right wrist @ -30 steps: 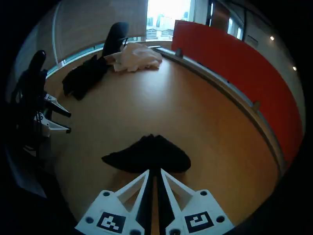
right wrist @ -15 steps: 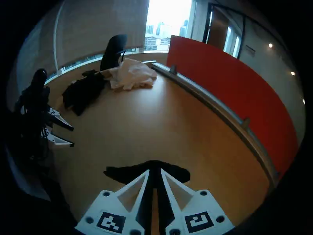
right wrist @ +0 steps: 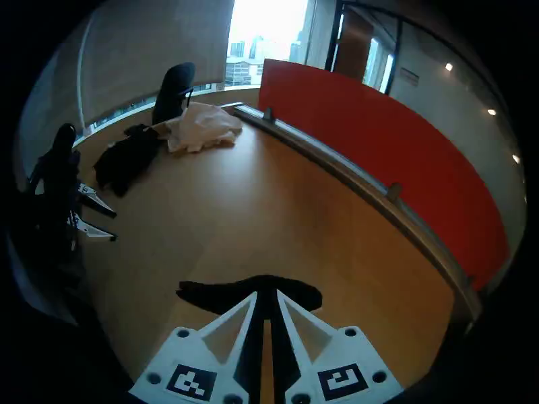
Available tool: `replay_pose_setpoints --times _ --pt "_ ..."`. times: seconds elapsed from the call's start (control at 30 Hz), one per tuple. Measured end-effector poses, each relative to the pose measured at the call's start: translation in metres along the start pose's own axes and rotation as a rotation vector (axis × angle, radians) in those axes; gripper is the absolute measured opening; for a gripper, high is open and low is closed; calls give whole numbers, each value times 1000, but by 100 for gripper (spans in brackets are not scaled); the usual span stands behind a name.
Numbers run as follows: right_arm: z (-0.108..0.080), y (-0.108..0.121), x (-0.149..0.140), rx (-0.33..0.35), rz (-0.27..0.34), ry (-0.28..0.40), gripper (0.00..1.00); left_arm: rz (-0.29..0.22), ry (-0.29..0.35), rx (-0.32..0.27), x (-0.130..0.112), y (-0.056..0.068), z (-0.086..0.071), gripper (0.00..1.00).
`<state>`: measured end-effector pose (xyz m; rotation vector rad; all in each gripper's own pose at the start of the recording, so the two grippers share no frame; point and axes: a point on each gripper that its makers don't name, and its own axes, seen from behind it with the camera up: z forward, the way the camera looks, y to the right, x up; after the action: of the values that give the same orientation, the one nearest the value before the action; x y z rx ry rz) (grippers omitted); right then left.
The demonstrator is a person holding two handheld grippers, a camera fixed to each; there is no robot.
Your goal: Fold towel
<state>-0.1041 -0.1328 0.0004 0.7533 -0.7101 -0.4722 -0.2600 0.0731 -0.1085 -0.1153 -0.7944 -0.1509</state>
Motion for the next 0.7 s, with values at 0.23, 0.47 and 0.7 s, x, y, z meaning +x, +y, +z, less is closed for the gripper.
replay_pose_setpoints --times 0.23,0.47,0.7 --pt "-22 38 -26 -43 15 -20 5 9 -6 0 2 4 3 98" --pt "-42 78 -56 -81 52 -42 5 13 -12 4 3 8 5 98" --pt "-64 120 -88 -125 92 -71 5 15 -15 14 3 10 6 98"
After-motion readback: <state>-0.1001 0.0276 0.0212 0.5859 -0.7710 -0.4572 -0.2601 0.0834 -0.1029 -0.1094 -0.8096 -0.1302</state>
